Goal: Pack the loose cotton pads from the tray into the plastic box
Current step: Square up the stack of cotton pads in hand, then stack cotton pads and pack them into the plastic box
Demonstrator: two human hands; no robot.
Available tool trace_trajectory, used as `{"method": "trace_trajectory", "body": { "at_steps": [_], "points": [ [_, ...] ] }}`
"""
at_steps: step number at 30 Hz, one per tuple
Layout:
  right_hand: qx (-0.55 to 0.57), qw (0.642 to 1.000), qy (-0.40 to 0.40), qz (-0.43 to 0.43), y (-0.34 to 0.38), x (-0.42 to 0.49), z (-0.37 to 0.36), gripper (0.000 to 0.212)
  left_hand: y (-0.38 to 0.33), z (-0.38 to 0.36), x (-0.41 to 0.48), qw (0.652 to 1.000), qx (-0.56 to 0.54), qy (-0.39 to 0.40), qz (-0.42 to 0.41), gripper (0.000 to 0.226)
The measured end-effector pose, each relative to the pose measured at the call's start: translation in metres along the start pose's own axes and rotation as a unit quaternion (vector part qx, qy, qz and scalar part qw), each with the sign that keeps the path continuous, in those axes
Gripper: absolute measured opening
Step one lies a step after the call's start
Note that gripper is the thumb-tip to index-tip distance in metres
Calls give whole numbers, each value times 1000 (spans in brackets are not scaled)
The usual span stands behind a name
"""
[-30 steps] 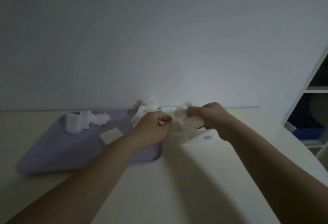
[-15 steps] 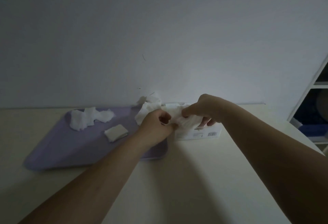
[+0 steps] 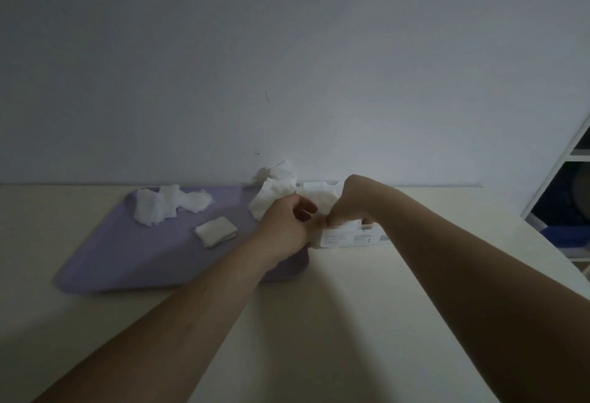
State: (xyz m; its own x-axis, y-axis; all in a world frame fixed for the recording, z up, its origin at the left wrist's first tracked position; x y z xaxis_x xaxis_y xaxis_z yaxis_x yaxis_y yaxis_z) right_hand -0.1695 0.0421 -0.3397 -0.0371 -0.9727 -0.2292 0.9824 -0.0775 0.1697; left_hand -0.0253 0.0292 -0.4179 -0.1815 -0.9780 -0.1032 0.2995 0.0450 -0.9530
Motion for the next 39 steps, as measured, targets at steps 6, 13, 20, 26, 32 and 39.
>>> {"method": "trace_trajectory", "body": {
  "at_steps": [6, 13, 20, 26, 32, 39],
  "points": [
    [65, 998, -6, 13, -8, -9, 1, 40, 1, 3, 0, 999, -22, 13, 20, 20],
    [174, 982, -69, 38, 1, 2, -23, 42, -2, 6, -5, 1000, -16, 5, 11, 12],
    [-81, 961, -251, 87, 31, -17, 5, 26, 0, 30, -15, 994, 89, -25, -65, 6],
    [127, 930, -239, 249, 91, 12, -29, 39, 15, 109, -22, 957, 235, -158, -63, 18],
    [142, 963, -203, 103, 98, 79, -39, 56, 43, 151, -11, 944, 301, -138, 9, 43],
    [192, 965, -178, 14, 85, 140, -34, 58, 53, 150, 16, 966, 249, -64, 23, 47]
  ]
}}
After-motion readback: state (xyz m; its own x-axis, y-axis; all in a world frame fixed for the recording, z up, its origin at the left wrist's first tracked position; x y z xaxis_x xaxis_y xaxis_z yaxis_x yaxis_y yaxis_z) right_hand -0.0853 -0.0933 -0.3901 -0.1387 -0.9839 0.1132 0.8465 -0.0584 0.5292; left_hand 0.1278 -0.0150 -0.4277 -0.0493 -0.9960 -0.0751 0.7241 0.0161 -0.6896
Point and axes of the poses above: each hand's wrist, its own x-axis towards the middle knuckle, its own z-axis out of the back of the hand, y = z × x, the point moved 3 cm from there along x, towards the middle knuckle, and after that the axes turned 11 degrees about z, right-handed, at the moved point
